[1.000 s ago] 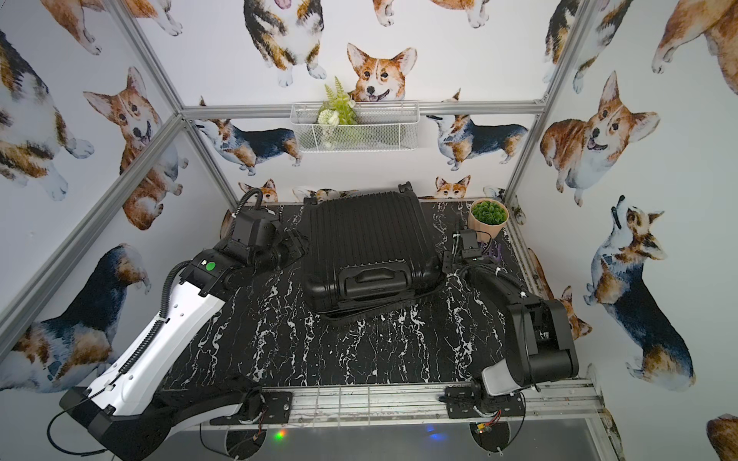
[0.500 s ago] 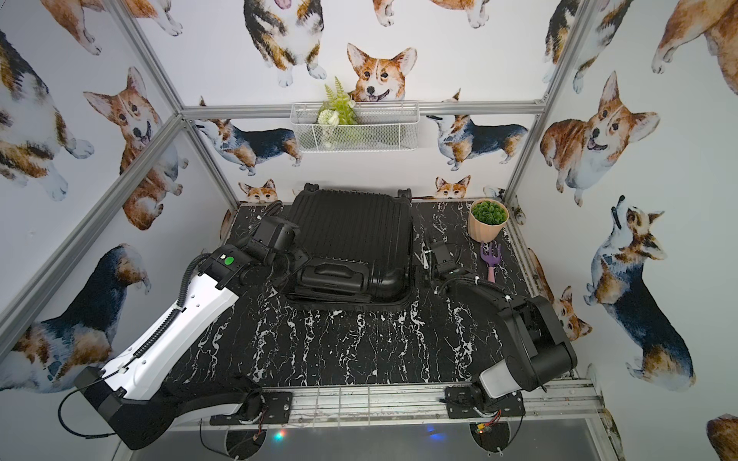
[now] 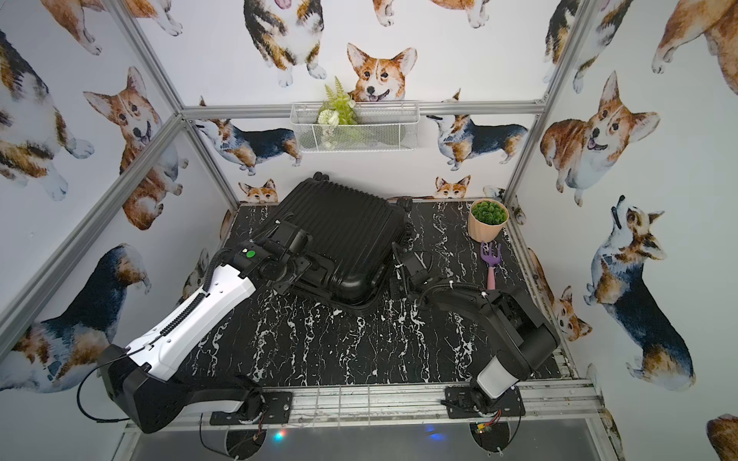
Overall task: Close the suitcase zippers
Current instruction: Adjust the suitcase at the center of the board.
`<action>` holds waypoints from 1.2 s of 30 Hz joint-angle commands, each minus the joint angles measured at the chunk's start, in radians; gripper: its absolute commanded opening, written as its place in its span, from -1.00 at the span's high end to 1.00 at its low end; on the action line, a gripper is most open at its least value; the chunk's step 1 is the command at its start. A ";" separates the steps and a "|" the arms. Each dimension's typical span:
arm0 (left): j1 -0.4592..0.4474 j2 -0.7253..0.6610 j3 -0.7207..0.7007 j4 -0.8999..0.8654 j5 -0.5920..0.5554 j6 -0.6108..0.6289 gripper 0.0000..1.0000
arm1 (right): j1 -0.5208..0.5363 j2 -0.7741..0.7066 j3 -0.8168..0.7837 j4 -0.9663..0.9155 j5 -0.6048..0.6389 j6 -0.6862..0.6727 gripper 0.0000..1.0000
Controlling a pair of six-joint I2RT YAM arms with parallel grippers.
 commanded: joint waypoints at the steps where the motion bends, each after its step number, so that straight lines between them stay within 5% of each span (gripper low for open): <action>1: 0.016 0.020 -0.015 -0.010 -0.011 -0.040 -0.29 | 0.005 0.003 0.015 0.077 0.001 0.014 -0.14; 14: 0.105 0.101 -0.060 0.118 0.043 0.031 -0.15 | 0.007 -0.044 -0.006 0.072 0.022 0.000 -0.14; 22: 0.109 0.143 -0.021 0.115 0.040 0.069 0.31 | 0.006 -0.117 -0.020 0.058 0.112 -0.056 -0.14; 26: 0.122 0.130 -0.011 0.100 0.014 0.078 0.36 | 0.001 -0.177 -0.018 0.009 0.181 -0.121 -0.14; 36: 0.258 0.103 0.048 0.130 -0.001 0.317 0.49 | -0.158 -0.353 -0.074 -0.057 0.145 -0.176 -0.16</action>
